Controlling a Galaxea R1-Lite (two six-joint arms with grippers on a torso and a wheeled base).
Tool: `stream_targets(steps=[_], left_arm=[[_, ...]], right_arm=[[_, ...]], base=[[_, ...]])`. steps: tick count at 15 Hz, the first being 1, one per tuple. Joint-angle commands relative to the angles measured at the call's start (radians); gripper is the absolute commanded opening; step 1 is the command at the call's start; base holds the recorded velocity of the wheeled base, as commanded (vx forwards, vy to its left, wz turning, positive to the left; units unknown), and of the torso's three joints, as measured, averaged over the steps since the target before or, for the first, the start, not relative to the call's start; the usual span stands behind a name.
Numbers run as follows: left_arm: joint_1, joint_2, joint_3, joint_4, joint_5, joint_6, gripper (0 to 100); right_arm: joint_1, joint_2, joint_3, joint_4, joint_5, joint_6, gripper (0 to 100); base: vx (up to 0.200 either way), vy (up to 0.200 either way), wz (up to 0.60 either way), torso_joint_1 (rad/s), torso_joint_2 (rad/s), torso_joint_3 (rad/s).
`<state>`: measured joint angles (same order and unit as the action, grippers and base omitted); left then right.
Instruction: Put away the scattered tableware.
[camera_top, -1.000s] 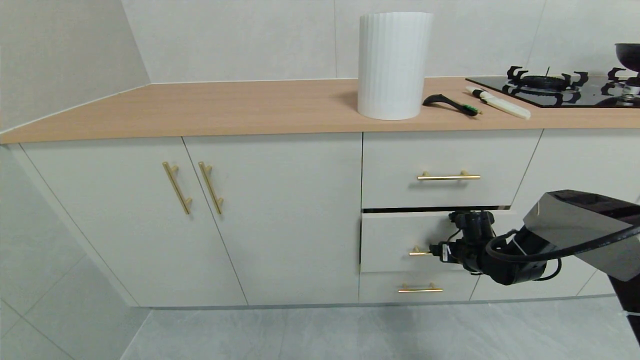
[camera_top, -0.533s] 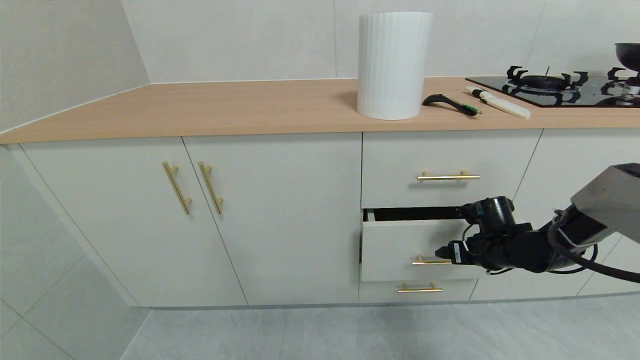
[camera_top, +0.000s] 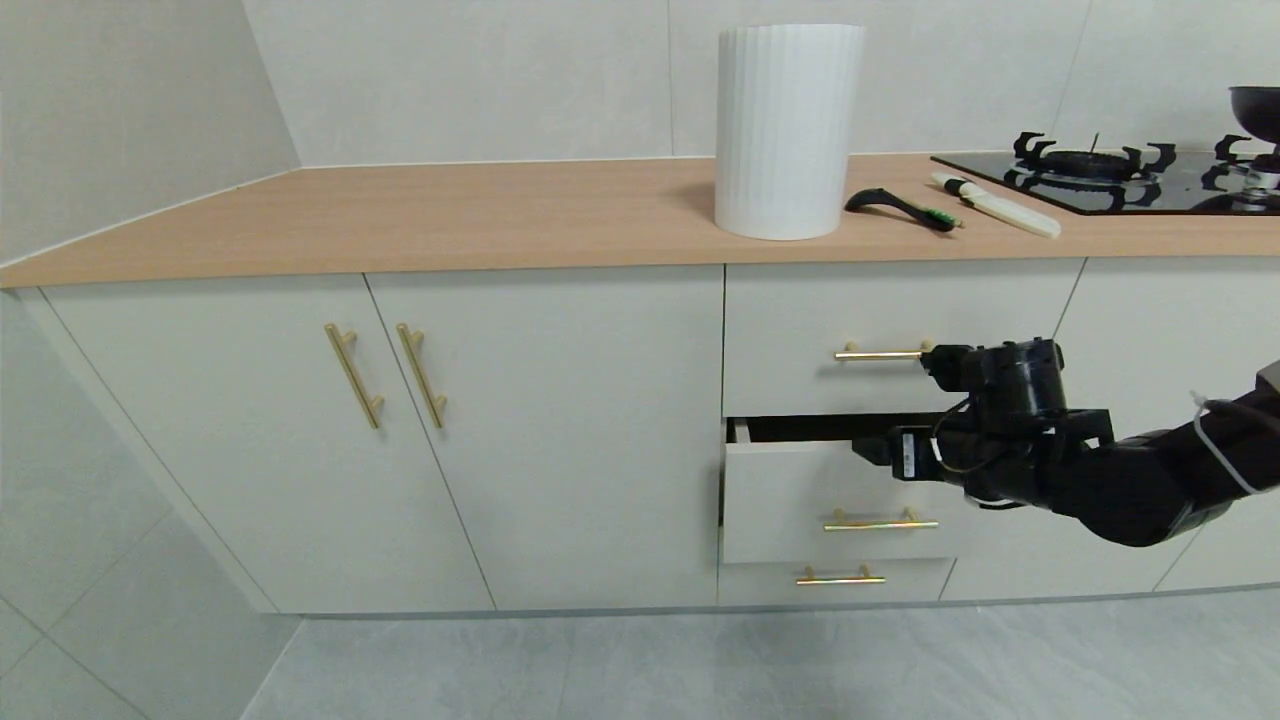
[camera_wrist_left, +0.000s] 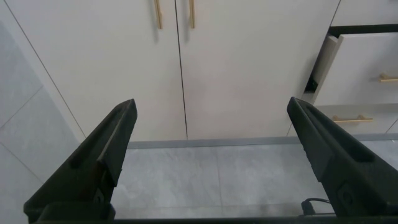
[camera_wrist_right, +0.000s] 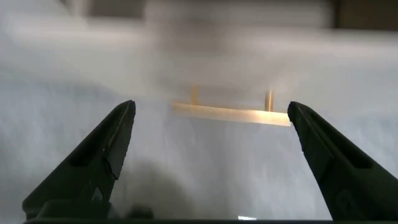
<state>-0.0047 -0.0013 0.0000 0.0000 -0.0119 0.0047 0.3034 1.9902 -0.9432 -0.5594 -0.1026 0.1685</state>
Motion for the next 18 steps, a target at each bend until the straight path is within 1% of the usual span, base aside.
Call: stream_targets(steps=[1,2,3,4,8,10,14,18], left_arm=[[0.000,0.001,0.000,0.000,0.000,0.000,100],[0.000,0.001,0.000,0.000,0.000,0.000,100],[0.000,0.001,0.000,0.000,0.000,0.000,100],[0.000,0.001,0.000,0.000,0.000,0.000,100],[0.000,0.001,0.000,0.000,0.000,0.000,100],[0.000,0.001,0.000,0.000,0.000,0.000,100],[0.000,0.001,0.000,0.000,0.000,0.000,100],[0.000,0.001,0.000,0.000,0.000,0.000,100]], right_arm=[[0.005,0.053,0.032,-0.086,-0.006,-0.003,100],[0.005,0.104,0.053,-0.234,-0.022,-0.007,100],[0.005,0.136,0.055,-0.295,-0.036,-0.009,100],[0.005,0.159,0.049,-0.320,-0.045,-0.014,100],[0.003,0.240,0.000,-0.367,-0.085,-0.018,100],[0.003,0.298,-0.040,-0.447,-0.135,-0.018,100],[0.000,0.328,-0.078,-0.456,-0.147,-0.015,100],[-0.003,0.331,-0.069,-0.458,-0.152,-0.020,100]], base=[[0.000,0.000,0.00,0.000,0.00,0.000],[0.000,0.000,0.00,0.000,0.00,0.000],[0.000,0.000,0.00,0.000,0.00,0.000],[0.000,0.000,0.00,0.000,0.00,0.000],[0.000,0.000,0.00,0.000,0.00,0.000],[0.000,0.000,0.00,0.000,0.00,0.000],[0.000,0.000,0.00,0.000,0.00,0.000],[0.000,0.000,0.00,0.000,0.00,0.000]])
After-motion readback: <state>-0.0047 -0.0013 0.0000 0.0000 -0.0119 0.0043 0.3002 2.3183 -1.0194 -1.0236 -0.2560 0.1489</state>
